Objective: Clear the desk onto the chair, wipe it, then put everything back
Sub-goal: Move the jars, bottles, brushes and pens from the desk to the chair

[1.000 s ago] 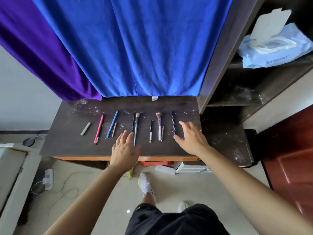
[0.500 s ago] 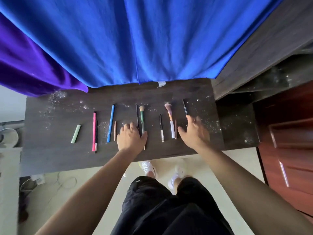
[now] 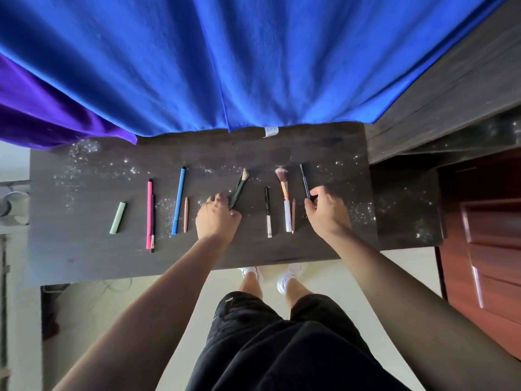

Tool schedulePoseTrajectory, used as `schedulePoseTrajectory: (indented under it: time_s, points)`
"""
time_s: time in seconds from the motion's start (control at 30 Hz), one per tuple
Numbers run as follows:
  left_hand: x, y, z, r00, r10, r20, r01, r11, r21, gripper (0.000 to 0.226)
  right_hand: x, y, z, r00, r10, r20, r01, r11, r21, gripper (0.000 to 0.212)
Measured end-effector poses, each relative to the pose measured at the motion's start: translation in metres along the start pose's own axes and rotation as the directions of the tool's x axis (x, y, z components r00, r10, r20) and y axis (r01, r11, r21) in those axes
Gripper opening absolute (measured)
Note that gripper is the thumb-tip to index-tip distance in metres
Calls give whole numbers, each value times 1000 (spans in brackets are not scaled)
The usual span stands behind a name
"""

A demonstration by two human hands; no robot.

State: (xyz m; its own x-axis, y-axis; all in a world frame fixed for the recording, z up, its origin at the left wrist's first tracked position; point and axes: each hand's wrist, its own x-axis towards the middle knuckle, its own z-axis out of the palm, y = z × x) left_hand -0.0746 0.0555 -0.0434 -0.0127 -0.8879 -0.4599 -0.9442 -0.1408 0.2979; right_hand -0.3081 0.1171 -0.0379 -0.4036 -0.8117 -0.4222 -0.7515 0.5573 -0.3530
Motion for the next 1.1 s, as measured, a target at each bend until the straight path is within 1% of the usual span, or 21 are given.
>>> schedulePoseTrajectory:
  time_s: [0.1,0.2,0.27,0.33,0.4,0.5,0.67,0.77,0.83,0.9,0.97,1.03,1.1]
  points:
    - [1,5,-2,999,-49,-7,49,999,-9,23,3,7,-9,1000,-27,12,26,999,46,26]
    - [-2,6,-6,995,-101,-20,99,993,-68,20,4,13,-17,999,-38,-2,38,996,77,25]
    - [-8,10,-9,992,-113,-46,108,988,-114,17,4,19,-23,998,-55,-21,57,993,107,24]
    - [-14,17,-16,987,-136,-86,117,973,-198,16,3,22,-31,996,-78,-48,84,986,141,21]
    - [-22,27,-26,977,-171,-127,123,940,-319,15,2,23,-39,991,-105,-80,118,977,179,19]
    - [-35,45,-47,971,-156,-182,57,888,-457,11,-1,23,-52,985,-111,-134,141,960,242,16]
    - [-48,83,-89,944,-12,-329,-178,823,-540,8,-5,19,-85,957,-146,-250,219,930,296,14]
    - [-51,106,-113,915,132,-381,-339,763,-550,12,-12,20,-108,935,-101,-341,217,921,324,14]
    - [-52,119,-126,893,218,-394,-421,715,-558,14,-23,22,-123,916,-54,-398,200,921,334,14]
    - [-53,132,-133,862,313,-398,-498,665,-557,19,-40,26,-134,885,5,-466,172,926,336,14]
    - [-54,142,-134,825,412,-387,-566,618,-546,22,-64,32,-139,844,95,-527,115,929,351,14]
    - [-57,150,-126,780,511,-361,-620,553,-557,23,-95,42,-136,793,223,-567,29,916,400,15]
    - [-65,161,-114,741,600,-303,-639,489,-594,25,-131,52,-126,739,358,-571,-67,882,467,15]
